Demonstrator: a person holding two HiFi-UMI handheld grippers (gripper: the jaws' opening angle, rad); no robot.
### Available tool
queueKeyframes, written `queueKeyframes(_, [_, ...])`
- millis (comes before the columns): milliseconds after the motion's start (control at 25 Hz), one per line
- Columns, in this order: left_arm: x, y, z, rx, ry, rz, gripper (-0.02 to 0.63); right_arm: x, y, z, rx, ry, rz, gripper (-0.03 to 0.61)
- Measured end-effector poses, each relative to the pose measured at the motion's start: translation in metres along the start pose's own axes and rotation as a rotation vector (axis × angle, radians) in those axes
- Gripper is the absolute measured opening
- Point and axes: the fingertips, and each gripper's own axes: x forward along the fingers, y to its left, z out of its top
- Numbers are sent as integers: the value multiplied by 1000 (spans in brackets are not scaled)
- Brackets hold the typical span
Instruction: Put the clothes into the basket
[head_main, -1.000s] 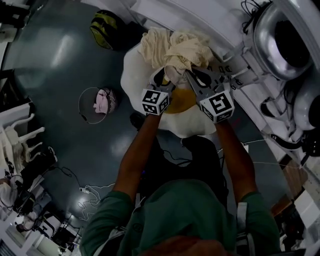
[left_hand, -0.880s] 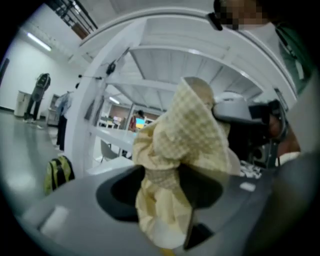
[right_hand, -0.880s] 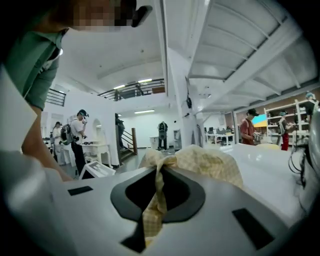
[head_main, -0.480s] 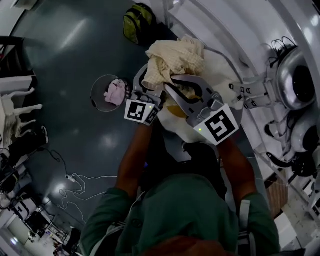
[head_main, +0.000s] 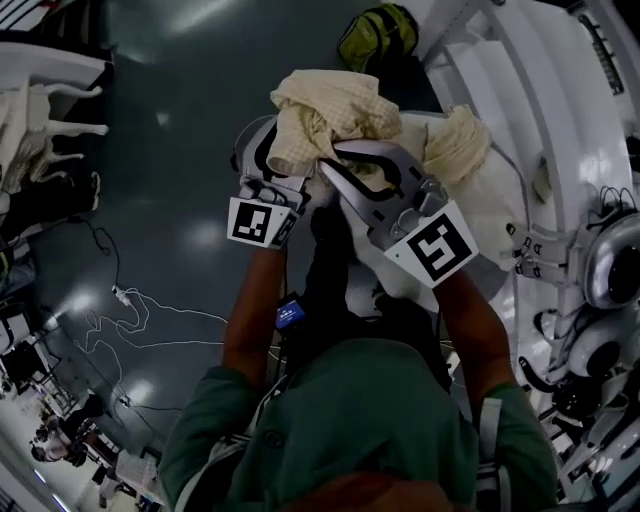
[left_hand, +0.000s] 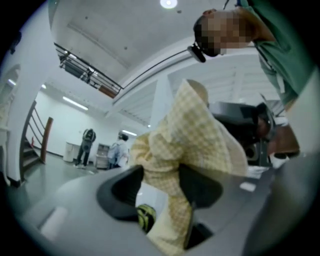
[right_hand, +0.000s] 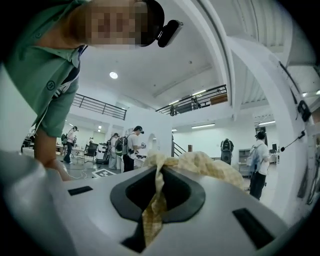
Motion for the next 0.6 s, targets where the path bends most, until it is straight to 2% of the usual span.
queueKeyframes(240, [-51,82,-18,33,82,156,221,70,10,-50,107,30,62,23])
queueKeyframes(360, [-76,124,-33,45,125,206,208,111,13,-85,195,57,81,23])
queueKeyframes(600, [-114,178,-76,35,242,297,182,169,16,-156,277,160,85,23])
